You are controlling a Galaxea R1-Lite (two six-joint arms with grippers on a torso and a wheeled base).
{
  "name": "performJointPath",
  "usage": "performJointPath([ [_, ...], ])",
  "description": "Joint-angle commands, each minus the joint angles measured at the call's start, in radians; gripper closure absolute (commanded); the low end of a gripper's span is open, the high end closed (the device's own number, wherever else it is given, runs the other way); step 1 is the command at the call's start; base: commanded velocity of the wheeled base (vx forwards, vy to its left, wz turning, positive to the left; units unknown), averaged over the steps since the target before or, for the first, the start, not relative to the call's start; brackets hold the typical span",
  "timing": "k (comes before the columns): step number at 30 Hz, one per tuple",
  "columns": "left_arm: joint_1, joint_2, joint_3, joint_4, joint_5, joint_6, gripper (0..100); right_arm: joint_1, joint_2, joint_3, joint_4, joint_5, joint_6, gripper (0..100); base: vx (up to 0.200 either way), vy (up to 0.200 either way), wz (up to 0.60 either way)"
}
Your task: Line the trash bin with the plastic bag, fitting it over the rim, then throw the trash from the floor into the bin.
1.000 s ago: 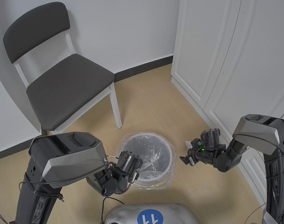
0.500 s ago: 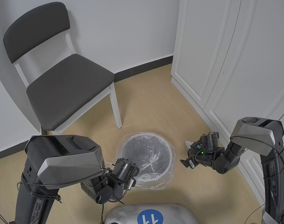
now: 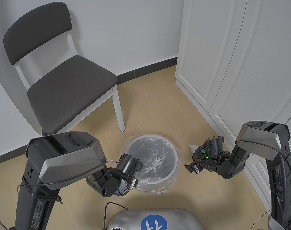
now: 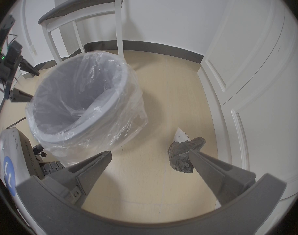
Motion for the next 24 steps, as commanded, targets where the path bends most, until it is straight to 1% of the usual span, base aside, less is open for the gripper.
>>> performJointPath([
  [1,0.031,0.03,-0.117,0.082,-0.001,0.001,0,0.0,0.004,-0.003,0.0,0.0,-0.001,0,0.0,0.0,0.0],
  [3,0.037,0.042,-0.169,0.134,-0.001,0.001,0,0.0,0.004,-0.004,0.0,0.0,-0.001,0,0.0,0.0,0.0],
  [10,0.055,0.064,-0.249,0.181,-0.004,0.0,0,0.0,0.006,-0.006,0.001,0.0,0.003,0,0.0,0.0,0.0],
  [18,0.098,0.073,-0.284,0.218,-0.002,0.001,0,-0.007,0.041,-0.05,0.0,-0.002,0.007,0,0.0,0.0,0.0],
  [24,0.117,0.074,-0.286,0.212,0.004,0.001,0,-0.011,0.05,-0.069,0.0,-0.003,0.009,0,0.0,0.0,0.0],
])
